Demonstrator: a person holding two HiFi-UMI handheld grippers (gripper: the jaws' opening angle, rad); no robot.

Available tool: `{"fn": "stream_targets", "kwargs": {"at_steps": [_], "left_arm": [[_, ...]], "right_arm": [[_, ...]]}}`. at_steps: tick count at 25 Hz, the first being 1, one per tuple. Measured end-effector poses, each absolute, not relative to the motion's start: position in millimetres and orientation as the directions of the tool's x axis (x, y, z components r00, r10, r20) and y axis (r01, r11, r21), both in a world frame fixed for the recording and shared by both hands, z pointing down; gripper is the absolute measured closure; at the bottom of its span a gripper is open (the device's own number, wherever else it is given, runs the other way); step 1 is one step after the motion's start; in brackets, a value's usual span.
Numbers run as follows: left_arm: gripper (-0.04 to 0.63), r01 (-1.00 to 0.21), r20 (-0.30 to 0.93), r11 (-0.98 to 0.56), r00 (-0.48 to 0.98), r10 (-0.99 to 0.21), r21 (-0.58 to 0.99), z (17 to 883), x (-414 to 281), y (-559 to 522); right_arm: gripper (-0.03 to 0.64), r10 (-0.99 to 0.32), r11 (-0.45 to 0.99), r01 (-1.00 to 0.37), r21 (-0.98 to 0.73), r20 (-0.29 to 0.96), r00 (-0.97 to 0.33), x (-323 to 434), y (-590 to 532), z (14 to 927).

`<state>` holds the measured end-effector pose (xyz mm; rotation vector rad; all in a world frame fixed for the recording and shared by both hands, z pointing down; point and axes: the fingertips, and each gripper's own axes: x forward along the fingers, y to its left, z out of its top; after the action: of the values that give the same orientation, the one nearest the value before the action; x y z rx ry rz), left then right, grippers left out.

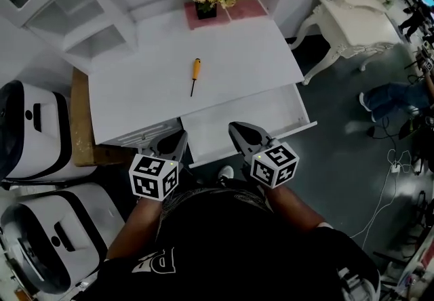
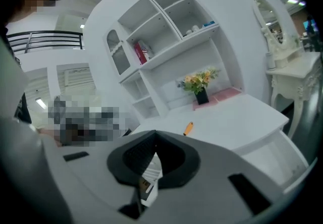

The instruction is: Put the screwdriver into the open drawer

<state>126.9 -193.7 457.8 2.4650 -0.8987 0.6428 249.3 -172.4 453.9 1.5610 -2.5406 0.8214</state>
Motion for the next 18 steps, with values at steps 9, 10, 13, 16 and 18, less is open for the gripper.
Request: {"fn": "stream_targets", "kwargs": {"at_steps": [9,10,13,16,18], "left_arm": [[0.58,-0.656,0.548,-0.706,0.706,-0.448,0.268,462.6,124.1,-225.5],[0.58,-0.648,0.552,-0.715,0.709,-0.439,0.263,464.3,122.1,-229.4],[0.58,-0.621,0.565,-0.739,0.719,-0.404,0.261,471.1,114.4,-241.1],[0.58,-0.594,0.576,-0.76,0.729,-0.37,0.263,477.4,106.2,-255.0],[0.58,-0.573,0.58,-0.775,0.738,-0.345,0.268,480.0,100.8,-264.1]], "right_arm": [[0.607,-0.833,0.295,-0.861,-0.414,0.33,-0.444,248.2,-194.9,459.6],[0.607,-0.837,0.284,-0.865,-0.414,0.334,-0.434,246.1,-198.7,460.8],[0.607,-0.848,0.246,-0.877,-0.413,0.347,-0.401,238.2,-211.3,463.7],[0.607,-0.855,0.214,-0.888,-0.407,0.362,-0.372,228.2,-224.6,465.4],[0.607,-0.859,0.192,-0.897,-0.398,0.374,-0.35,221.8,-232.9,467.0]]}}
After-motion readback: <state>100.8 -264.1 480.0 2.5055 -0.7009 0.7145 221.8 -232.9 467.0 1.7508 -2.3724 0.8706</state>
